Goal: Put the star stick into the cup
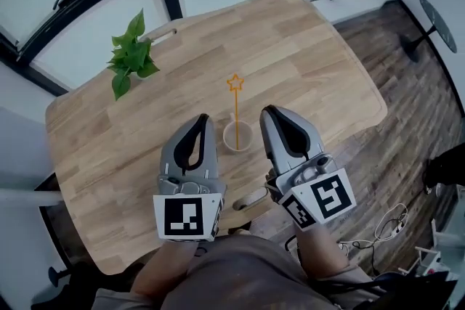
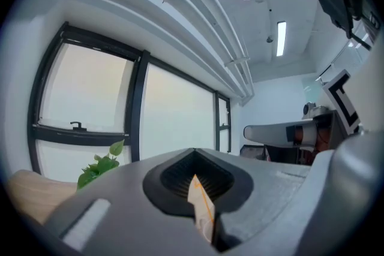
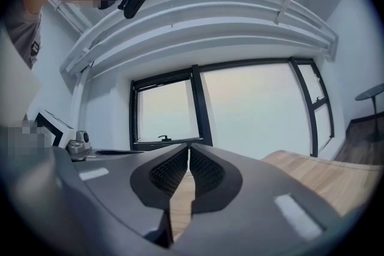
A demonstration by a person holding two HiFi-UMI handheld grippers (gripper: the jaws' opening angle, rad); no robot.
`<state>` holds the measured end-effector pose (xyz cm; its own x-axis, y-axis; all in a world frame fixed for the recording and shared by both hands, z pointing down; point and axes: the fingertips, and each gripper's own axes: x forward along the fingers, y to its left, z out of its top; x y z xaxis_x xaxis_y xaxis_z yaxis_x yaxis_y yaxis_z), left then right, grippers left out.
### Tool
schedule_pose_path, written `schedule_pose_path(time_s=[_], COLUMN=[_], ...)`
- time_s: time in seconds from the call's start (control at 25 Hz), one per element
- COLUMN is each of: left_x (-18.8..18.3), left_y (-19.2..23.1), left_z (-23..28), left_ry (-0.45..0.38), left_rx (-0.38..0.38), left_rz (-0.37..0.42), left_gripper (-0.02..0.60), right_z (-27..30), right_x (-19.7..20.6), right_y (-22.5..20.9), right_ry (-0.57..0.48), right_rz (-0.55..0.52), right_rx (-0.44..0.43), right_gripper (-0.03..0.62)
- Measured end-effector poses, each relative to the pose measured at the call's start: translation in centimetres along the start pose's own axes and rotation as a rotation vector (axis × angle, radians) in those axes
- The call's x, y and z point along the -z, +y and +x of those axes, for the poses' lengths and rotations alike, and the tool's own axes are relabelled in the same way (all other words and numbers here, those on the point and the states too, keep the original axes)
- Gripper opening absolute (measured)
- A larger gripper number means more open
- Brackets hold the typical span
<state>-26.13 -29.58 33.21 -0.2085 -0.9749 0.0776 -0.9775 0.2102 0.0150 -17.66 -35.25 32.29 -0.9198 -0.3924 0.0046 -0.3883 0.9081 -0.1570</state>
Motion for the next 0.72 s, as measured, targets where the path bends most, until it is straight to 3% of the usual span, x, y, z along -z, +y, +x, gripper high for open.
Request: schedule_pose_path(time_s=[0.44, 0.72], left_x=[-7.7, -9.5], left_y=[-2.9, -4.1], left_z=[-5.7, -6.9], left_ry=[-0.142, -0.198], left_rx=[-0.043, -0.049], left_rz=[0.075, 0.089], left_gripper=[0.000, 0.000], right_z=[-4.9, -6.6], right_x=[-7.9, -9.2], right_y=[3.1, 3.8], right_ry=[-0.110, -0.138], right_rz=[-0.125, -0.178], right_rx=[-0.014, -0.019], right_gripper=[0.023, 0.021])
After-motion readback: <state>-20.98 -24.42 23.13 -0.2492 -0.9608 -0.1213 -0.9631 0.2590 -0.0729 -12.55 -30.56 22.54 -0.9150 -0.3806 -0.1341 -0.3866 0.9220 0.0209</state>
